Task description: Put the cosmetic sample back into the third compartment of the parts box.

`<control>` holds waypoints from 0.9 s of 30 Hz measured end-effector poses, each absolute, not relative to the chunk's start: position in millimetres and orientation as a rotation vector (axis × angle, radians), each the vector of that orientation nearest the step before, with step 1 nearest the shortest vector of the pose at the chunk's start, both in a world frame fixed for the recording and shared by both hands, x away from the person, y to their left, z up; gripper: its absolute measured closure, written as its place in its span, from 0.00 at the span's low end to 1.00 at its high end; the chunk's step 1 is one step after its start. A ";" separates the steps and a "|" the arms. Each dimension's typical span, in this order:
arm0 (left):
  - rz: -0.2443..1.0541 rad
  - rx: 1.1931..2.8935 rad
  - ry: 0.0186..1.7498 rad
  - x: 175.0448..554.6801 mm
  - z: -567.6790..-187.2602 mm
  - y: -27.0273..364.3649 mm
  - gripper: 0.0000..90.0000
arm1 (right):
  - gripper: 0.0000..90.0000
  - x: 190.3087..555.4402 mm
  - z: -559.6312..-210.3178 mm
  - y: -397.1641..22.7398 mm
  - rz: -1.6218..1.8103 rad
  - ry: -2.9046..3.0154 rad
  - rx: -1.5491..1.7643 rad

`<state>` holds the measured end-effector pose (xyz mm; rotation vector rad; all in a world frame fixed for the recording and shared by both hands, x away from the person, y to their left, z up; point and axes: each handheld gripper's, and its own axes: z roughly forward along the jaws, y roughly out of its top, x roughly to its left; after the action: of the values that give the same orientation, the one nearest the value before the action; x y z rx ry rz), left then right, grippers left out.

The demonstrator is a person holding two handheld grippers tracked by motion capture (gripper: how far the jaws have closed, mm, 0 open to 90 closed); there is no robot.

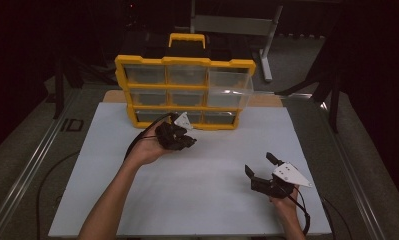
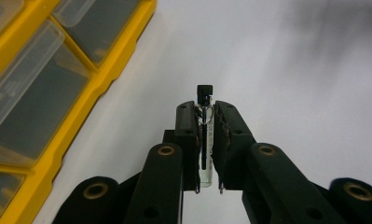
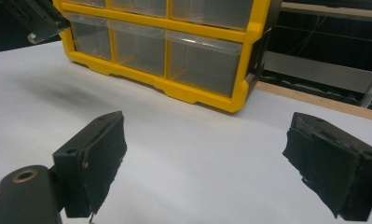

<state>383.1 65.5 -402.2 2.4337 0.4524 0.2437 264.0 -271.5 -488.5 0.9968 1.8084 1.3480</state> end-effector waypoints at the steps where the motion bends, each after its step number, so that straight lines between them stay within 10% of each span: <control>1: 0.247 2.432 0.452 383.0 -401.3 65.4 0.91 | 0.13 264.0 -488.5 -271.6 1.347 1.809 0.996; 27: 0.261 2.321 0.486 386.8 -376.0 76.7 0.91 | 0.13 263.6 -489.2 -269.1 1.364 1.804 0.991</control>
<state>386.8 76.7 -376.0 2.3205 0.4864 0.2615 263.6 -269.1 -489.2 0.9913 1.8038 1.3637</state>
